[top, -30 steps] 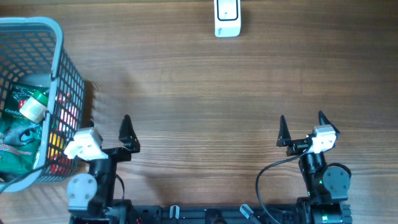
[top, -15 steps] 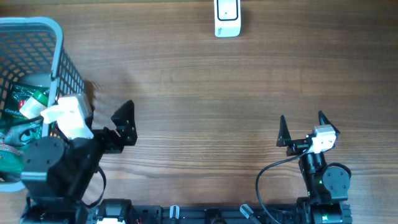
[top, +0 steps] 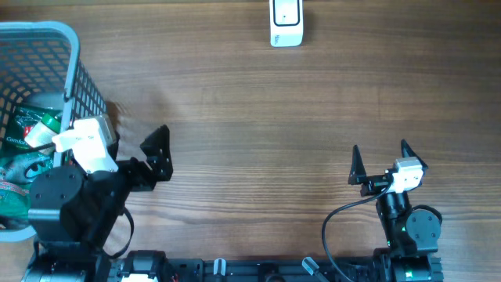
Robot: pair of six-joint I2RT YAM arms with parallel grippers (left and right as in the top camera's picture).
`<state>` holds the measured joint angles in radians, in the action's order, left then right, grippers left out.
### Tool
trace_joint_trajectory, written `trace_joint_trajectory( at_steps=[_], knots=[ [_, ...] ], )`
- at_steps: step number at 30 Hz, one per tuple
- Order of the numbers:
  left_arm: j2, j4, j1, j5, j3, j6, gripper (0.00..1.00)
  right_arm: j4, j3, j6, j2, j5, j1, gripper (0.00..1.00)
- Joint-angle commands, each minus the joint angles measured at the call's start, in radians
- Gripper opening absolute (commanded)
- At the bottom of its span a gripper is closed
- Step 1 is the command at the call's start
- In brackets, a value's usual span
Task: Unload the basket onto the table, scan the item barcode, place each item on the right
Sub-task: 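Move the left gripper over the basket toward the green-capped jar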
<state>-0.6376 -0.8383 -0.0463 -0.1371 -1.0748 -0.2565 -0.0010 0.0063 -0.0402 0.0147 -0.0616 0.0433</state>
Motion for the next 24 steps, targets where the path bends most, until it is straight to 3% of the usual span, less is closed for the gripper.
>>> trace_joint_trajectory(
  at_steps=[1,13,22,24],
  knots=[
    [-0.025,-0.001,0.004,0.095,-0.018,-0.014,1.00,0.002,-0.001,-0.012,-0.005,0.002,0.005,1.00],
    [-0.140,-0.034,0.006,0.122,-0.225,-0.017,1.00,0.002,-0.001,-0.013,-0.005,0.002,0.005,1.00],
    [-0.264,-0.035,0.006,0.289,-0.417,-0.047,1.00,0.002,-0.001,-0.012,-0.005,0.002,0.005,1.00],
    [-0.294,-0.044,0.006,0.401,-0.444,-0.072,1.00,0.002,-0.001,-0.012,-0.005,0.002,0.005,1.00]
  ],
)
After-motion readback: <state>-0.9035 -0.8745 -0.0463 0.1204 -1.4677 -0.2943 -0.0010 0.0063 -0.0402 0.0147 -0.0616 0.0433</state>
